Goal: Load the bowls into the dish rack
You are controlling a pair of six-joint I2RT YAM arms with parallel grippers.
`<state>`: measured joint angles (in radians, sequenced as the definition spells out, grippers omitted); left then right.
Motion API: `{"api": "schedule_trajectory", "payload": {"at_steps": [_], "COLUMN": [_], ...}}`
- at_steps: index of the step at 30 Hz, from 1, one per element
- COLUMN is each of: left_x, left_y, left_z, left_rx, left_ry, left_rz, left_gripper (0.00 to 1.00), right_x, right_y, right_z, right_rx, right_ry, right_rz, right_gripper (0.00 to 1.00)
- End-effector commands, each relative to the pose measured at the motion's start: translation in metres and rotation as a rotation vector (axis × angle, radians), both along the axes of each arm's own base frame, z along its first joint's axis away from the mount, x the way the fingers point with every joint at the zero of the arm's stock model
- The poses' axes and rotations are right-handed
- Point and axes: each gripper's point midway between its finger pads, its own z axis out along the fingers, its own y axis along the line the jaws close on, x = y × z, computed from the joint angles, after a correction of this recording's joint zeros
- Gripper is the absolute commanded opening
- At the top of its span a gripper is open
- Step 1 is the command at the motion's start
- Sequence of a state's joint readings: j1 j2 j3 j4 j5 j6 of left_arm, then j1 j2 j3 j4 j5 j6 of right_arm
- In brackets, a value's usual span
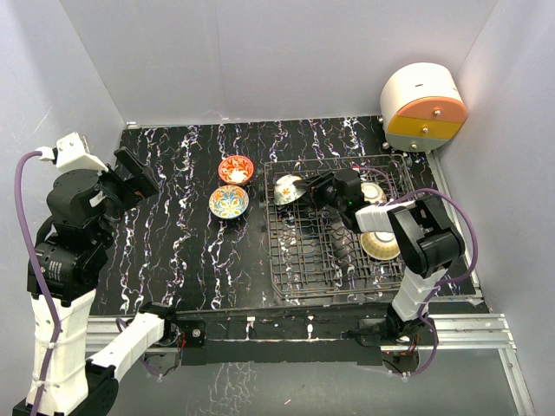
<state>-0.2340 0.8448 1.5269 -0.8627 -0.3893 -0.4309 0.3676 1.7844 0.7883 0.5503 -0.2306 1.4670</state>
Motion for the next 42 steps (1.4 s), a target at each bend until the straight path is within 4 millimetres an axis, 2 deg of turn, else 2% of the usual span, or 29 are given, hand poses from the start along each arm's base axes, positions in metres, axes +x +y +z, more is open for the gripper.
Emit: {"api": "schedule_trajectory", "payload": {"at_steps": [1,2,3,4,12,17,19,23,27,31,37,42], "left_x": [0.000,0.000,0.000,-0.001,-0.002,-0.001,-0.001,-0.001,-0.002,-0.004,-0.009,-0.010], "left_y": [-0.003,-0.003,-0.003,-0.003,-0.003,-0.003,-0.004,-0.005,-0.006,-0.006,-0.004,-0.004], "left_z": [0.005,0.005,0.005,0.005,0.004,0.005,0.006,0.007,0.007,0.007,0.009,0.011], "left_rx": [-0.010,-0.010,-0.011,-0.012,-0.011,-0.015,-0.018,-0.024,-0.030,-0.037,-0.040,-0.033], "left_ry": [-0.026,-0.026,-0.027,-0.028,-0.027,-0.031,-0.038,-0.044,-0.045,-0.047,-0.052,-0.042], "left_rz": [-0.016,-0.016,-0.017,-0.017,-0.017,-0.018,-0.019,-0.024,-0.028,-0.027,-0.023,-0.030], "left_gripper": [0.97,0.97,0.97,0.97,0.97,0.97,0.97,0.97,0.97,0.97,0.97,0.97], "right_x": [-0.003,-0.003,-0.003,-0.003,0.003,0.004,0.000,-0.001,-0.011,-0.021,-0.026,-0.025], "right_y": [-0.012,-0.013,-0.013,-0.012,-0.013,-0.018,-0.022,-0.025,-0.032,-0.042,-0.059,-0.065], "right_z": [0.002,0.002,0.002,0.003,0.010,0.007,-0.003,-0.008,-0.021,-0.024,-0.013,0.032], "right_rx": [-0.069,-0.073,-0.076,-0.079,-0.163,-0.350,-0.427,-0.496,-0.545,-0.582,-0.699,-0.791], "right_ry": [0.037,0.041,0.041,0.042,0.061,0.172,0.229,0.262,0.316,0.329,0.305,0.184], "right_rz": [-0.049,-0.051,-0.048,-0.046,-0.024,0.029,0.054,0.080,0.098,0.093,0.100,0.112], "right_gripper": [0.51,0.62,0.92,0.98,0.99,0.99,0.99,0.99,0.99,0.99,0.99,0.99]}}
